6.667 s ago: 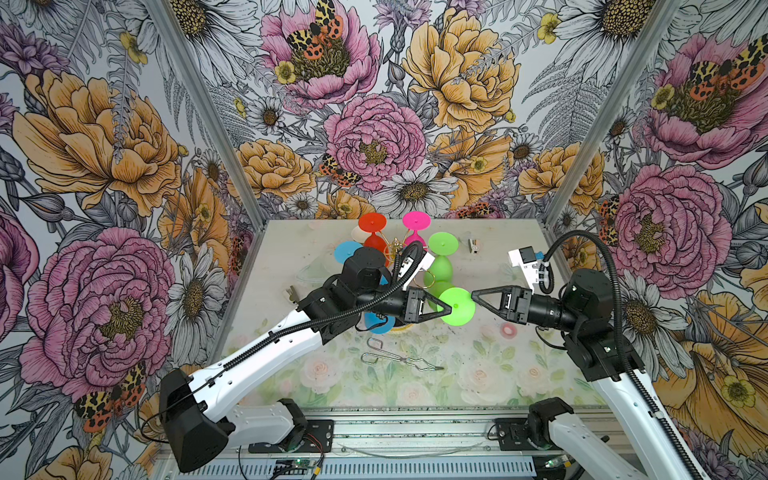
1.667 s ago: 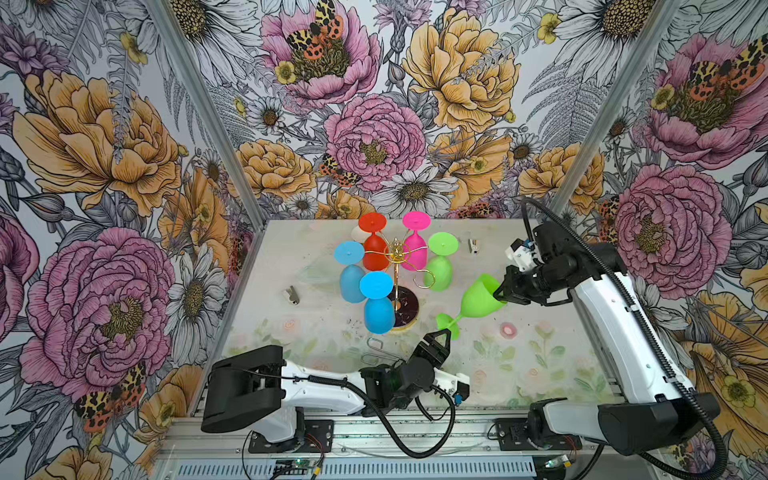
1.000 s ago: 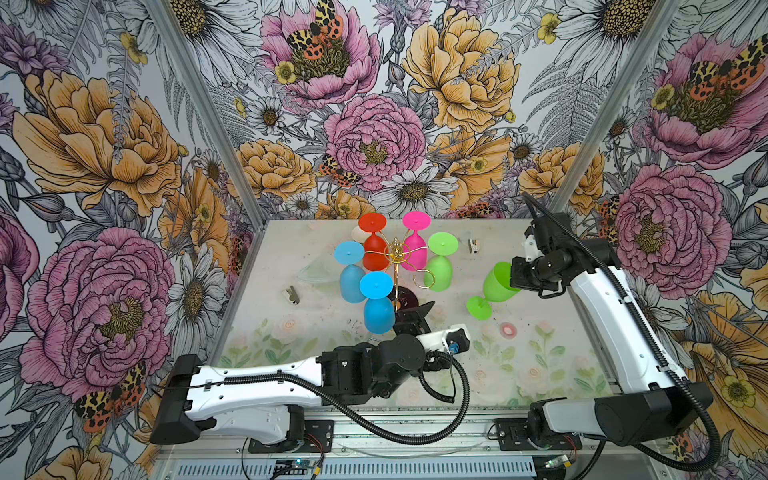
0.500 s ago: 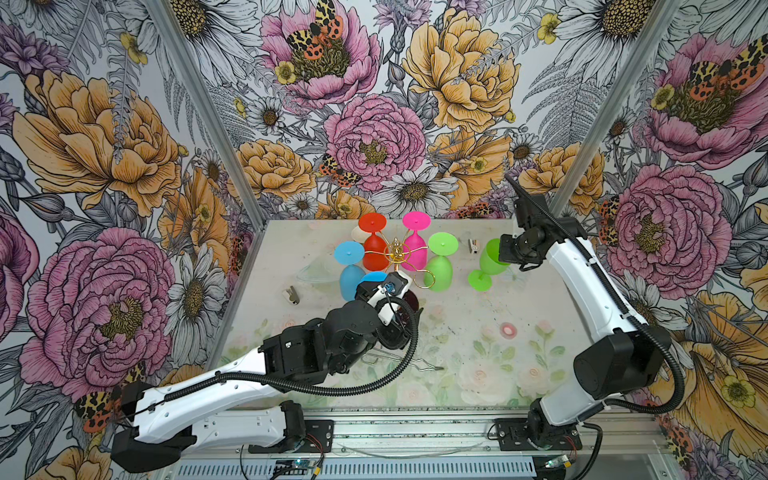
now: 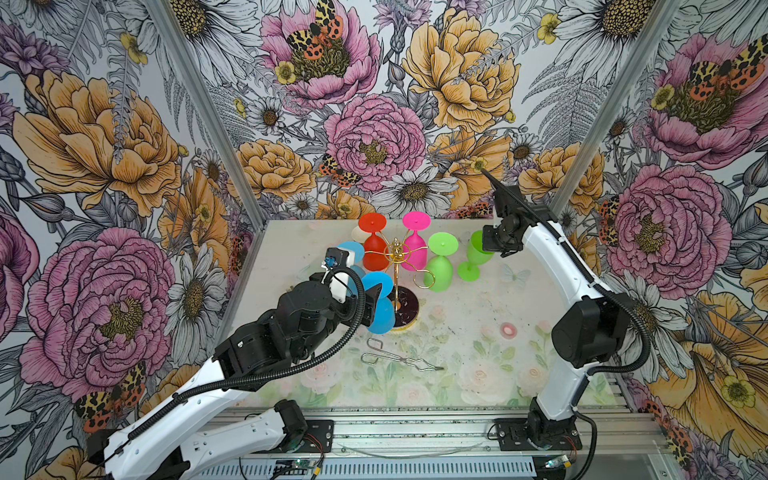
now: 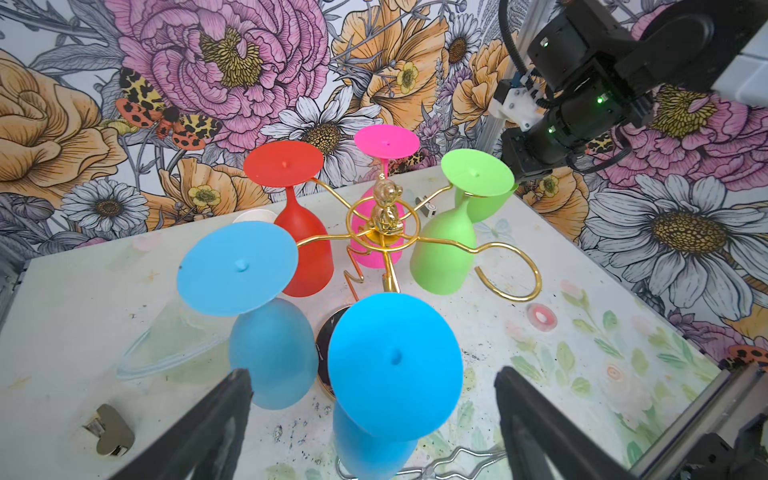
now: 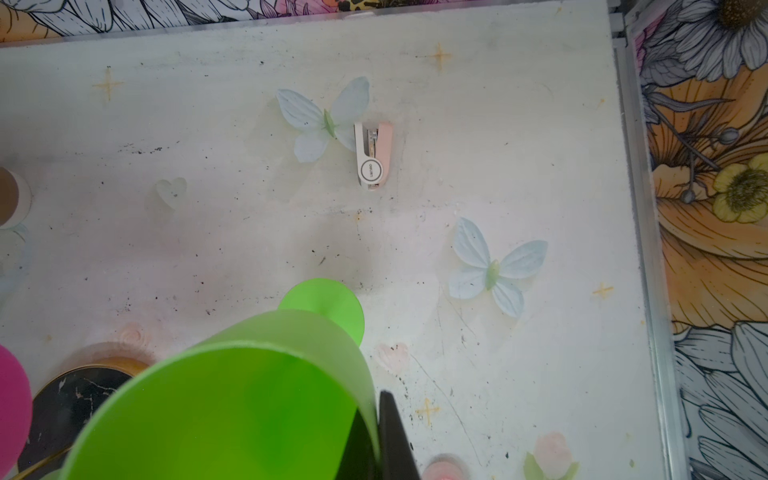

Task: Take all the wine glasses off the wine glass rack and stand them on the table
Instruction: 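Lower the green glass upright onto the table and open the right gripper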

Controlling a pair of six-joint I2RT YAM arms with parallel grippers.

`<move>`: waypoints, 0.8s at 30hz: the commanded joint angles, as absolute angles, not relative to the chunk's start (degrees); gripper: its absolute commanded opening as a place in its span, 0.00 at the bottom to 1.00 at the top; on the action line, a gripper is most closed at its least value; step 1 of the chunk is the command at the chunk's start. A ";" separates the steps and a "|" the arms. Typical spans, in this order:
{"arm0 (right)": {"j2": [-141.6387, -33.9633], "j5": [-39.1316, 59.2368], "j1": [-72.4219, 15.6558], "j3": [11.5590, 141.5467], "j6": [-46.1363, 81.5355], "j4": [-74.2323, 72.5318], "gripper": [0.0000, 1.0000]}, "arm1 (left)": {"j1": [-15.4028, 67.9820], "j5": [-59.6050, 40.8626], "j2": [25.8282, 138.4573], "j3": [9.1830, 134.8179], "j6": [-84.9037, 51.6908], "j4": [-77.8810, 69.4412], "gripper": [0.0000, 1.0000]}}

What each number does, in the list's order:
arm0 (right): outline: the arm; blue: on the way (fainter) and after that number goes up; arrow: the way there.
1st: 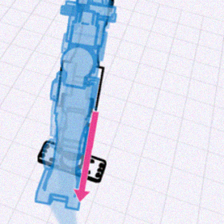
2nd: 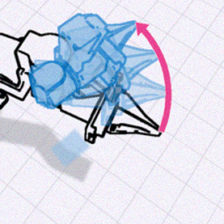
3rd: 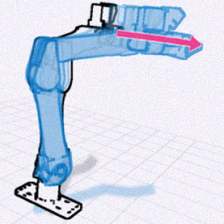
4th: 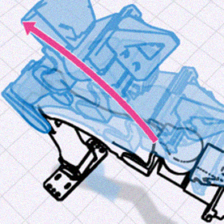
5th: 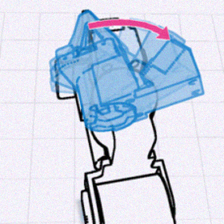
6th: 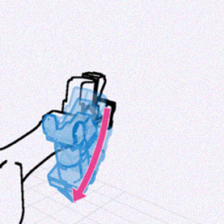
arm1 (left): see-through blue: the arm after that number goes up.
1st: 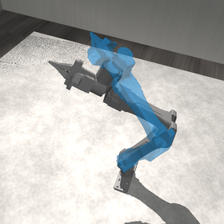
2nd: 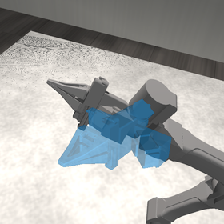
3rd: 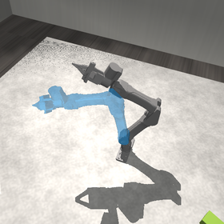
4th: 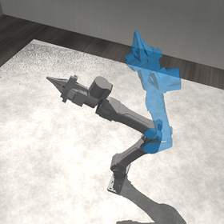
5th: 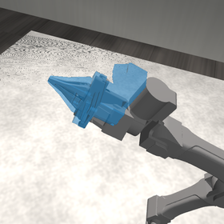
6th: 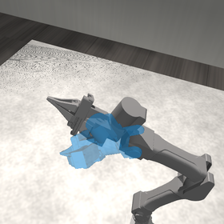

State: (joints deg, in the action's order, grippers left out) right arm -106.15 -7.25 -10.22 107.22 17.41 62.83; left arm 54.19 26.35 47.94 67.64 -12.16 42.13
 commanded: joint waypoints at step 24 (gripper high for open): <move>-124.58 -3.99 -14.92 125.60 16.70 61.70 0.00 | 30.22 16.49 42.54 64.59 -19.07 47.95 0.93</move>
State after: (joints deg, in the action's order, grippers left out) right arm -123.42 -4.43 -14.35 123.35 16.45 62.26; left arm 31.73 20.05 43.07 65.65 -18.11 47.27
